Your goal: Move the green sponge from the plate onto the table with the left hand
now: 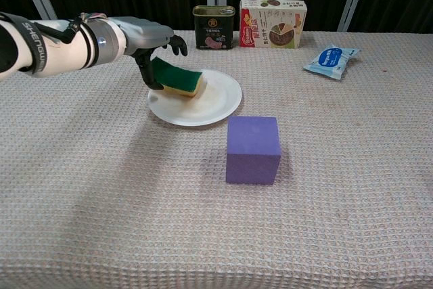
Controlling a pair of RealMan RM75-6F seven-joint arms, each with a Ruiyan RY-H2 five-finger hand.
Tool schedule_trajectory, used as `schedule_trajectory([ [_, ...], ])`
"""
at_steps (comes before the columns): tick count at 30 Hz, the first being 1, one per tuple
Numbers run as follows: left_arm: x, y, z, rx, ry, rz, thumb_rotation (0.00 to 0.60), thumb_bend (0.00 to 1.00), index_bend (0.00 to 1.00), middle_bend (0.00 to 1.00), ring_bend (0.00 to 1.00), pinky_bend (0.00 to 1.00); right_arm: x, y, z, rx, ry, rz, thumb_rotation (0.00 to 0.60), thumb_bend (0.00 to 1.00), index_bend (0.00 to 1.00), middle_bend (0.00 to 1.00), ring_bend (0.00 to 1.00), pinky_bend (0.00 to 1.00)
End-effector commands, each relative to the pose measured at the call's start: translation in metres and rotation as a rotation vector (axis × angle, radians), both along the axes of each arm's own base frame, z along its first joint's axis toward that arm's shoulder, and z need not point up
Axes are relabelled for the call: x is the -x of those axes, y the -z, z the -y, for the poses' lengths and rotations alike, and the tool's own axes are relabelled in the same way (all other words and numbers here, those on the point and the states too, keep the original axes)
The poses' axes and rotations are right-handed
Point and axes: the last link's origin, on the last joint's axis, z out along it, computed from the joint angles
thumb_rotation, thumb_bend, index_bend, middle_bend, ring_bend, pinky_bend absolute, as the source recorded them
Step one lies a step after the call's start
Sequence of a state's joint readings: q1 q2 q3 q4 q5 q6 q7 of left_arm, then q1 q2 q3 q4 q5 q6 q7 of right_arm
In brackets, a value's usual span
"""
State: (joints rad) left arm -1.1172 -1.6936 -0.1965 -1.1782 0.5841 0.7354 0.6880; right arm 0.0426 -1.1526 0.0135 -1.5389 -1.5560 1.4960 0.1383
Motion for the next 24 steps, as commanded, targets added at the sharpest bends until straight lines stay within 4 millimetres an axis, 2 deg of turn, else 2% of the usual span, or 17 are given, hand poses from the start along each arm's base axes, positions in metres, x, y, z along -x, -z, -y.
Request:
schedule_trajectory([
  [1, -0.001, 0.003, -0.001, 0.005, -0.013, -0.009, 0.600, 0.24, 0.21, 0.18, 0.17, 0.18, 0.001, 0.001, 0.001, -0.004, -0.001, 0.002, 0.600, 0.26, 0.25, 0.31, 0.16, 0.24],
  [13, 0.000, -0.003, -0.009, 0.017, -0.030, 0.001, 0.600, 0.25, 0.25, 0.21, 0.17, 0.19, 0.002, -0.001, 0.000, 0.003, 0.007, -0.001, 0.600, 0.26, 0.25, 0.31, 0.16, 0.24],
  [24, 0.005, -0.008, -0.020, 0.026, -0.085, 0.056, 0.600, 0.26, 0.35, 0.34, 0.26, 0.21, 0.000, 0.000, 0.001, 0.005, 0.011, -0.007, 0.600, 0.26, 0.25, 0.31, 0.16, 0.24],
])
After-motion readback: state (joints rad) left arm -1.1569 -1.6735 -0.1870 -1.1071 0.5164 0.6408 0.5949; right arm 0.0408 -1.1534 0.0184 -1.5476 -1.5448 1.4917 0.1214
